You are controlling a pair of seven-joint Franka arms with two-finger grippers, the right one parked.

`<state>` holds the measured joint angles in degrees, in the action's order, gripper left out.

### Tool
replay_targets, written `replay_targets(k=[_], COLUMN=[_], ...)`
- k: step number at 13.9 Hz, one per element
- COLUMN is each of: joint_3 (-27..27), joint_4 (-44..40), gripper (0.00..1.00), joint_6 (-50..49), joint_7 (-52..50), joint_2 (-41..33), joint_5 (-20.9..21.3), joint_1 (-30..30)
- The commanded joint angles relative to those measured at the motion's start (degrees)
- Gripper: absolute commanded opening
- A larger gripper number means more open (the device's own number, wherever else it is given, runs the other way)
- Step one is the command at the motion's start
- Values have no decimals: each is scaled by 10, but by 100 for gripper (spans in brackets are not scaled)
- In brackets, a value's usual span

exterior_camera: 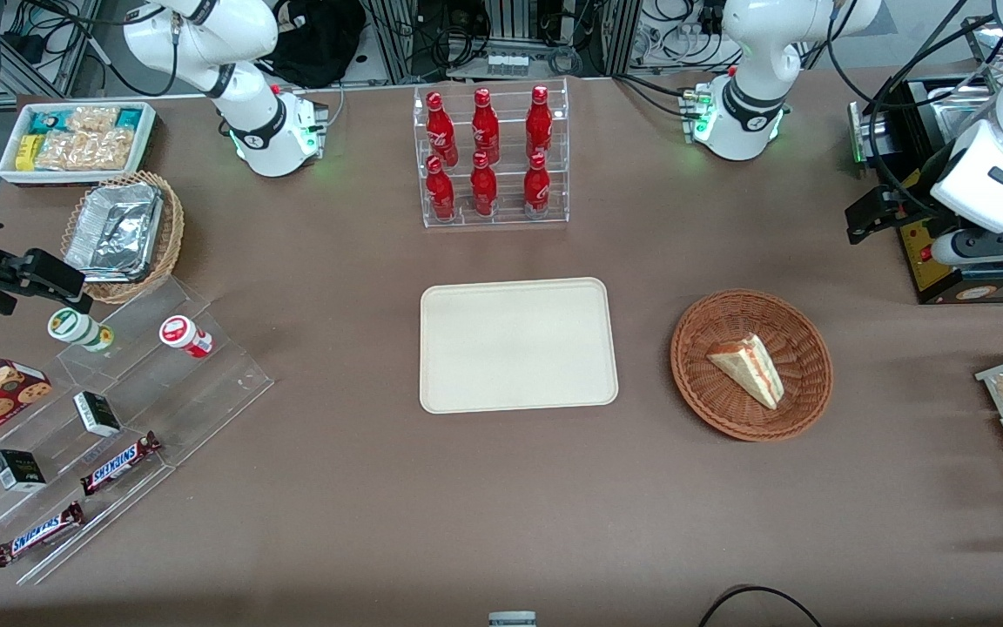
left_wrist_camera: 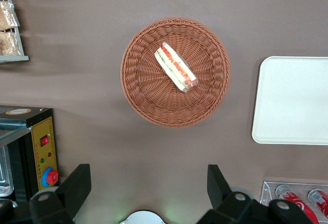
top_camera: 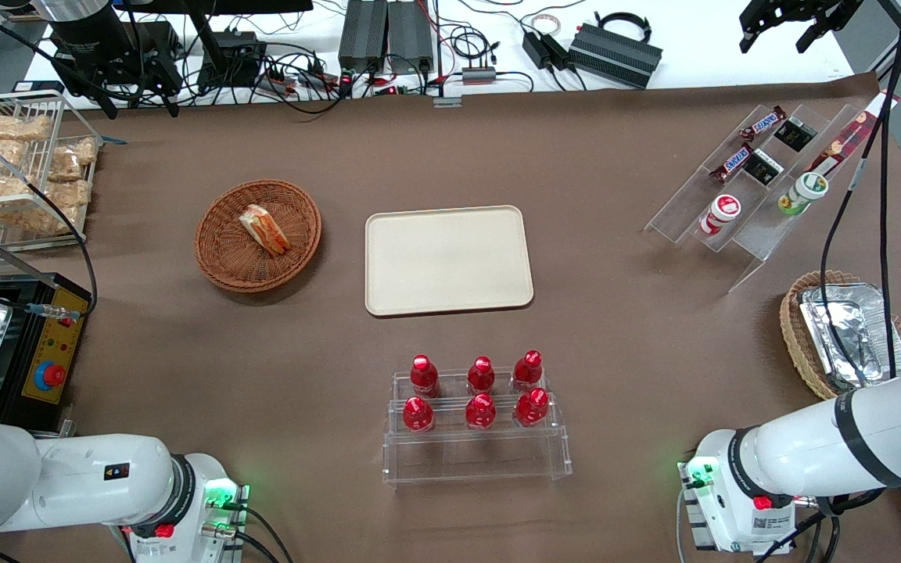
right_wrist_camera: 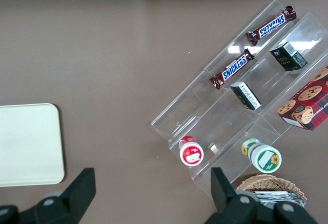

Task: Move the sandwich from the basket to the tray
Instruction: 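Move the left gripper over the wicker basket holding the sandwich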

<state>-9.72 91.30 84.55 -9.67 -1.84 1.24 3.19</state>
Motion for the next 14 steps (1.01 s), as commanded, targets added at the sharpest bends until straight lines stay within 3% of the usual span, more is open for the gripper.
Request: replay_targets(k=[1, 4, 8, 12, 14], joint_3=[0, 0, 0, -2, -3], joint_4=[11, 5, 10, 76, 121], gripper=[100, 100, 100, 100, 100], joint_6=[-1, 8, 68, 195, 251], joint_7=[4, 2, -23, -98, -199], joint_2=[-14, 4, 98, 156, 156], joint_5=[-6, -2, 3, 4, 4], joint_1=[5, 6, 6, 2, 0])
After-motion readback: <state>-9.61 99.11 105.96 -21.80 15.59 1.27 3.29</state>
